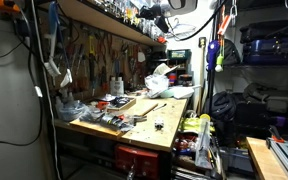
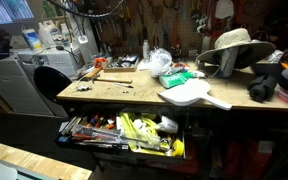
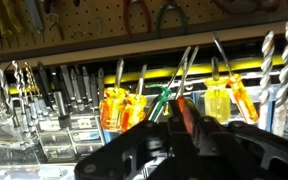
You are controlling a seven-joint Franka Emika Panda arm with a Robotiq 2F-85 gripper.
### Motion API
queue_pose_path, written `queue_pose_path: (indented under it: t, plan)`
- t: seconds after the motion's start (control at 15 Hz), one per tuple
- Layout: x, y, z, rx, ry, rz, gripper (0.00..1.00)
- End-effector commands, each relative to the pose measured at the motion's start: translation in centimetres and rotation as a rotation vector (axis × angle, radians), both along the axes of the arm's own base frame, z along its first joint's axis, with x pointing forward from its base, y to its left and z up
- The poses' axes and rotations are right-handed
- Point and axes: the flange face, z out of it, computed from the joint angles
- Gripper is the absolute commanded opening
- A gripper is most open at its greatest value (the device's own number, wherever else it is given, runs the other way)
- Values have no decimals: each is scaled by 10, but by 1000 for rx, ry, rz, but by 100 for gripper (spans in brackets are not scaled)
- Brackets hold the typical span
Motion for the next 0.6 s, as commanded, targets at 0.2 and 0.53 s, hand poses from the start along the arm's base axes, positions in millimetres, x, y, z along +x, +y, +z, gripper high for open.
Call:
queue_pose_path:
  t: [0.2, 0.53]
  plan:
    - [11, 3, -9, 51, -2, 3, 2]
    - [16, 11, -8, 87, -1, 12, 2]
